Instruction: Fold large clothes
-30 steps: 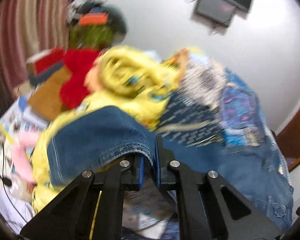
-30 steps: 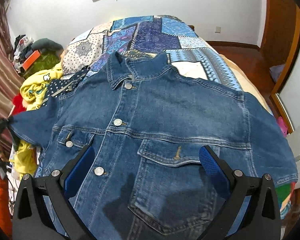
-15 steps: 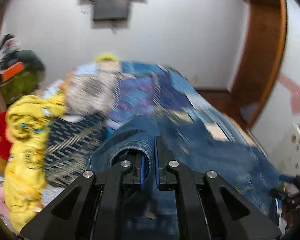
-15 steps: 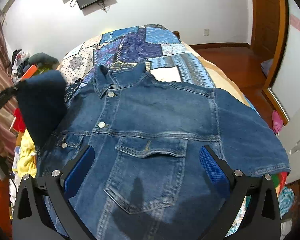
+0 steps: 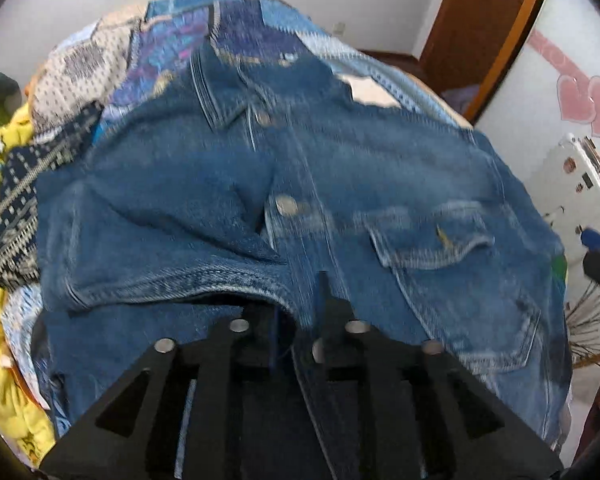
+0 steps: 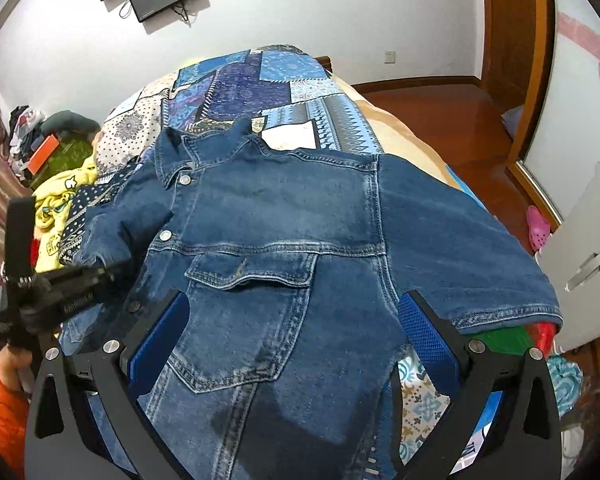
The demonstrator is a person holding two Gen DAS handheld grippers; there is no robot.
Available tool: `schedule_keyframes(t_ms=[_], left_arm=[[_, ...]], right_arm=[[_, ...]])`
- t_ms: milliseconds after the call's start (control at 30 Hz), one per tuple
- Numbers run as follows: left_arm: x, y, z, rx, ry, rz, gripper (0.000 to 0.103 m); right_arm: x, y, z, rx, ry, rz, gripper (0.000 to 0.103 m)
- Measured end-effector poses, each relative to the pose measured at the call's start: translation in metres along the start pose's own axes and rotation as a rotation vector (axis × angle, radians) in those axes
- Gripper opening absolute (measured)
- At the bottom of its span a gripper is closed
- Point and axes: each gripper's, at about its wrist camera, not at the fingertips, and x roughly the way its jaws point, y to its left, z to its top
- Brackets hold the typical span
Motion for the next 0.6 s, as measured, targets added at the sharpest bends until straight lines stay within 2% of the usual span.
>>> schedule_keyframes(t_ms=[33,67,100,267,333,500,600], left_arm=[[0.0,0.001,-0.002,-0.005,0.007,-0.013,0.038],[-0.001,0.001,-0.006,-0.014,0.008,-0.031,0.049],[-0.004,0.001,-0.009,-0.022,0.006,-0.038,0.053],[-0.029,0.017,-0.01,-0.086,-0.006,-0.079,0.054],[-0.046,0.034,-0.006,-0.132,-0.039,-0.094,0.061],[-0.076,0.086,-0.006,-0.28,-0.143,-0.096,0.089],[-0.071,0.125,-0.01,-0.405,-0.13,-0.122,0.089]], right_arm=[[-0.001,0.0,0.0,-0.004,0.0,-0.003,0.103],[-0.001,0.001,-0.001,-0.009,-0.002,-0.005,0.103],[-0.002,0.001,-0.001,-0.012,-0.002,-0.005,0.103],[-0.003,0.006,0.0,-0.04,-0.006,-0.007,0.103],[-0.003,0.009,0.001,-0.046,-0.008,-0.007,0.103],[0.001,0.014,0.004,-0.056,-0.013,-0.008,0.103],[0.006,0.016,0.005,-0.057,-0.005,-0.009,0.103]])
